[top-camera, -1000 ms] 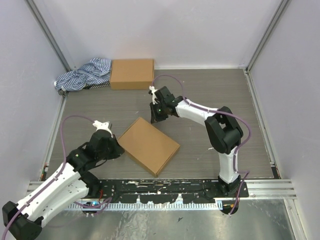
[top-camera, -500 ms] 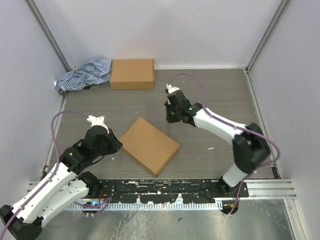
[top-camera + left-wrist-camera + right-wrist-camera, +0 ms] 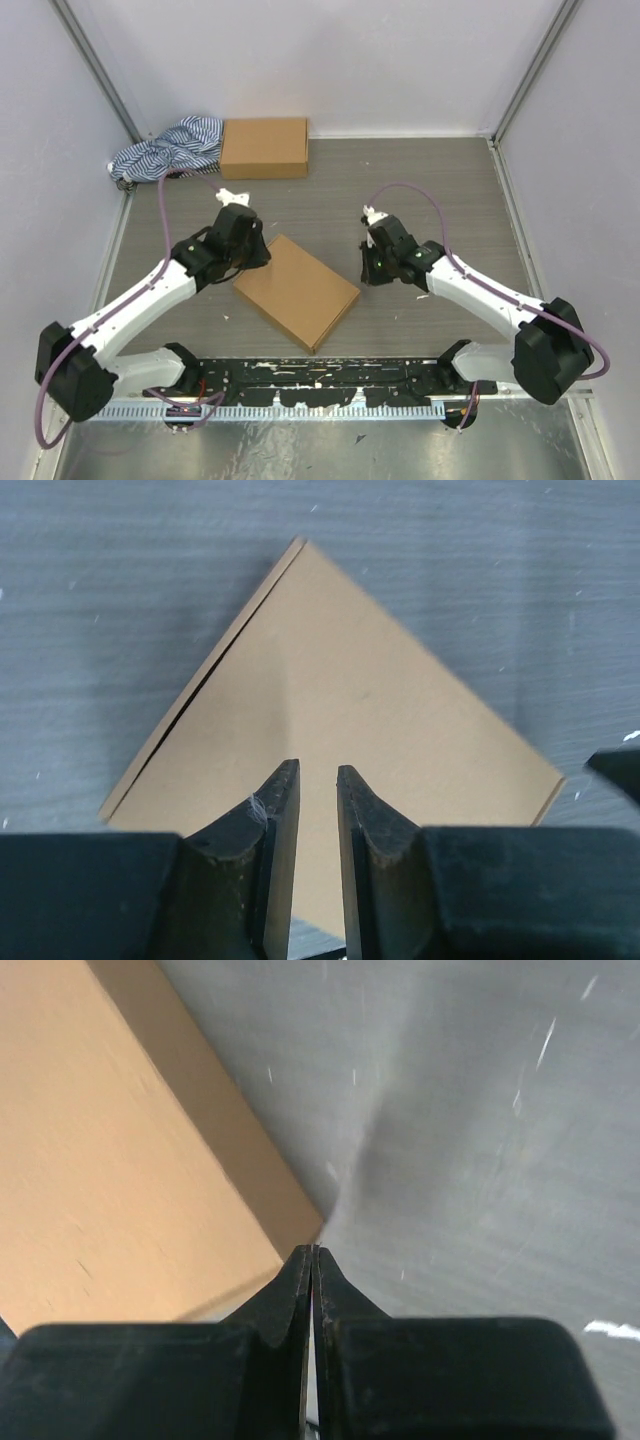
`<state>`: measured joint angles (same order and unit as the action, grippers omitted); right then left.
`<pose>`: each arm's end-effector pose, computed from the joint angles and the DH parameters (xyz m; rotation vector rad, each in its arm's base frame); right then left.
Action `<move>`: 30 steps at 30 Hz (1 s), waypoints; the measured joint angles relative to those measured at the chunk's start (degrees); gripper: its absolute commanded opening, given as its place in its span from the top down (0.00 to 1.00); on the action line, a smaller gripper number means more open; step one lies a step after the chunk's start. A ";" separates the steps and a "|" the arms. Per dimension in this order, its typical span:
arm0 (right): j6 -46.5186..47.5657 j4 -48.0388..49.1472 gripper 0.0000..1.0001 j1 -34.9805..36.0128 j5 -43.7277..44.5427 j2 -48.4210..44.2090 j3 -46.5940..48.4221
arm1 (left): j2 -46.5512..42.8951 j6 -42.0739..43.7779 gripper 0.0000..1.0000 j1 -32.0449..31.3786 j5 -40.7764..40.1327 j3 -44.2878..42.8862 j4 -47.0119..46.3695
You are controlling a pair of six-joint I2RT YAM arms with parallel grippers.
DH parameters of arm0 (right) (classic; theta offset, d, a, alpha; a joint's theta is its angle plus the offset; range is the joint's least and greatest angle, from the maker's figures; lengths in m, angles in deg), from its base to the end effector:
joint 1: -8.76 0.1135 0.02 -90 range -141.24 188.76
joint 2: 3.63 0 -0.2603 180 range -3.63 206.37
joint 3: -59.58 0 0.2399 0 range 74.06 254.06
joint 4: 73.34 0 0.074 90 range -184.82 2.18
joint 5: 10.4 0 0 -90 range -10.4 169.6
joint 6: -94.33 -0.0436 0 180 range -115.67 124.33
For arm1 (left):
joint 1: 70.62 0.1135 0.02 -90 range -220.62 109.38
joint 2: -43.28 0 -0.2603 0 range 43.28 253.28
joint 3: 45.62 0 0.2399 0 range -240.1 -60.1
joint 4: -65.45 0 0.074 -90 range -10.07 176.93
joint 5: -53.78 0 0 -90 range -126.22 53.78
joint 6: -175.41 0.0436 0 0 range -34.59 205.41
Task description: Fold the paper box
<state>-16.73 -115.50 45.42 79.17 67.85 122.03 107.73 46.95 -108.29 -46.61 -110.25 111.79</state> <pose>0.1987 0.1483 0.2310 -0.3449 2.4934 0.4362 0.1857 -0.1335 0.2648 -0.1043 2.3988 -0.4236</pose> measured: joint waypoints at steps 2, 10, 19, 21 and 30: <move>-0.44 -1.70 0.92 0.11 -2.82 -0.94 -3.08 | 3.21 1.05 0.71 0.00 0.44 -3.34 -0.52; -0.98 -4.09 0.88 4.52 -12.81 -2.86 -5.84 | 10.32 3.15 0.71 0.00 1.14 -6.54 -1.75; -2.56 -1.31 0.89 11.17 -12.17 10.71 -4.72 | 9.11 3.15 0.71 0.00 1.55 -2.93 -1.40; -2.97 -1.09 0.89 11.13 -9.88 13.03 -2.10 | 7.39 3.28 0.70 0.00 0.90 -2.56 -0.61; -2.64 5.40 0.90 6.93 -6.47 26.05 16.00 | -1.01 3.74 0.70 0.00 -3.28 -0.94 1.66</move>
<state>-19.38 -110.10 52.35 72.70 93.90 138.03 106.72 50.69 -108.29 -49.89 -111.19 113.45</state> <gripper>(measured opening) 0.107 0.299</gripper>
